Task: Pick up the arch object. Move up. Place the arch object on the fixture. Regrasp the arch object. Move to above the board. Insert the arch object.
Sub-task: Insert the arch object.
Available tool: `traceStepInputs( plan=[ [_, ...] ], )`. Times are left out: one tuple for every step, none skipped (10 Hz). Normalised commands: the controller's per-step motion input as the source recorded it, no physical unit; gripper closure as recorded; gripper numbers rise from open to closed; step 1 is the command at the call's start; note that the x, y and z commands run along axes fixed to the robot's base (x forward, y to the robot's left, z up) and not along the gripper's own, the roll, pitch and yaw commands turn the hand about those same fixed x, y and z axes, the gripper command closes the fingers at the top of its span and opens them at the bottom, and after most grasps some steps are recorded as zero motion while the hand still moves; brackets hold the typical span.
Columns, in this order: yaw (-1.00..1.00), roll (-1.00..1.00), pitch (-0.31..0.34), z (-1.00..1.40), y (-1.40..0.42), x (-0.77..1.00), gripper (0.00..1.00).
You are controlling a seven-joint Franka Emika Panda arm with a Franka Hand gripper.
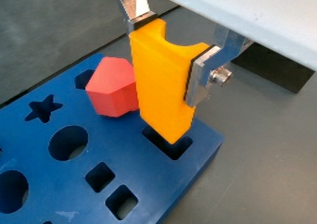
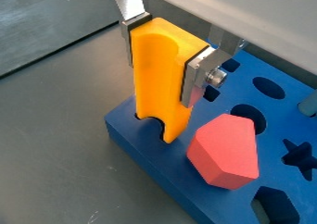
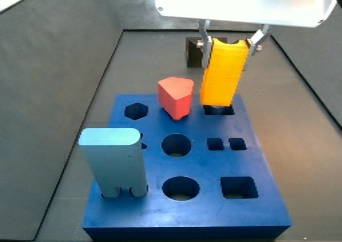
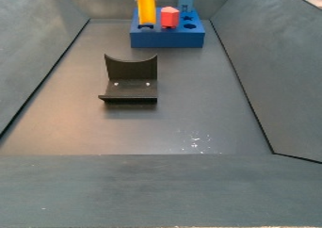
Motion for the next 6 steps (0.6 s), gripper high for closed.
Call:
traceStepInputs(
  plan=[
    [0.00, 0.00, -0.047, -0.20, -0.03, 0.12, 1.00],
    [0.00, -0.09, -0.083, -0.29, -0.04, 0.15, 1.00],
    [0.00, -0.11, -0.100, -0.23, 0.00, 0.08, 1.00],
    [0.00, 0.00, -0.016, -0.07, 0.00, 0.00, 1.00],
    [0.02, 0.00, -0.010, -0.06, 0.00, 0.00, 1.00],
    [0.03, 0.01, -0.026, -0.13, 0.00, -0.01, 1.00]
  ],
)
